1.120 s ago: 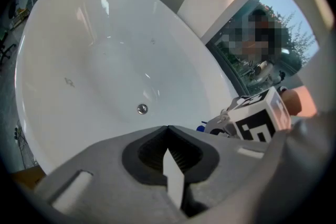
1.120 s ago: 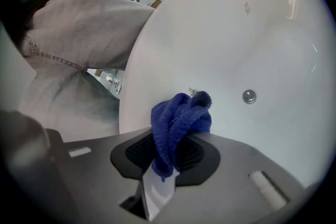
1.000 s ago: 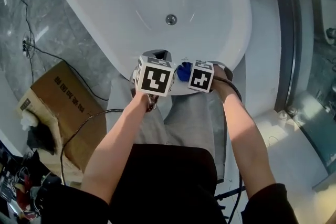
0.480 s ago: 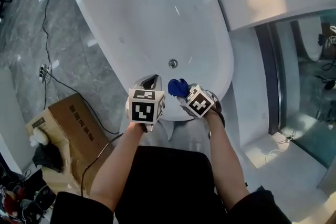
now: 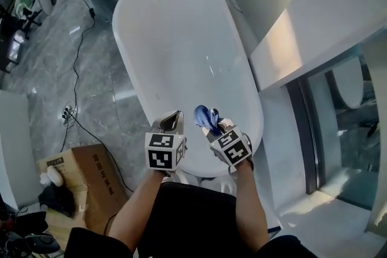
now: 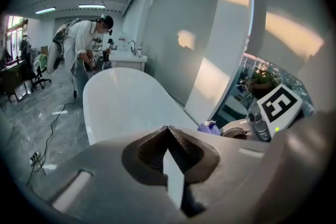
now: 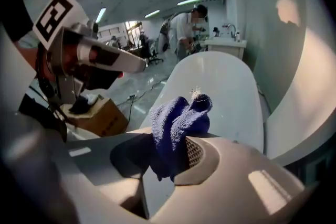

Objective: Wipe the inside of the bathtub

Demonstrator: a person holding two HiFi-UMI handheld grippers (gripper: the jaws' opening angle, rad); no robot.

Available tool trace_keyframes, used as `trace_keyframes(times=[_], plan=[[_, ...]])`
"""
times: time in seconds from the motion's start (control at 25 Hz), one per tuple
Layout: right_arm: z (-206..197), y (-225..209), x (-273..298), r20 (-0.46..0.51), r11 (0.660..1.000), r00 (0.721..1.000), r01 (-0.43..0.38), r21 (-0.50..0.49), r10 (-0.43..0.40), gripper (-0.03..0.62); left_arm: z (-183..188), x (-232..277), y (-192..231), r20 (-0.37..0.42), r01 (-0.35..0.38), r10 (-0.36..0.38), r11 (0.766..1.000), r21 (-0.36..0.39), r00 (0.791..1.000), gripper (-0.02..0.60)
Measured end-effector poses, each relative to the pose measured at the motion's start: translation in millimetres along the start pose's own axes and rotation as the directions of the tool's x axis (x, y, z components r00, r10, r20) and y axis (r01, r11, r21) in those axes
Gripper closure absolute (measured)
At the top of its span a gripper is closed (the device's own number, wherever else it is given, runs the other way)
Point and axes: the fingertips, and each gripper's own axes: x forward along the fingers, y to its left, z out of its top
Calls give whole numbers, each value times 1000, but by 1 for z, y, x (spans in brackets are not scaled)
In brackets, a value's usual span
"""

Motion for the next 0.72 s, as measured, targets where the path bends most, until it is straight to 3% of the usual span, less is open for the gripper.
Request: trace_keyframes(times=[0.2, 0.44, 0.6, 0.72], plan=[[86, -11, -65, 214, 999, 976, 22, 36, -29, 502, 74, -31, -8, 168, -11, 12, 1000, -9, 986, 577], [173, -31, -144, 410, 994, 906, 108, 27, -110, 502, 150, -66, -23, 332, -1, -5, 1000, 18, 943, 577], [228, -24, -190, 526, 987, 840, 160, -8, -132, 502, 199, -100, -24, 461, -15, -15, 998, 61, 887, 577], [259, -20, -220, 640, 972, 751, 233, -28, -162, 502, 228, -119, -25, 542, -57, 4, 995, 80, 840, 577]])
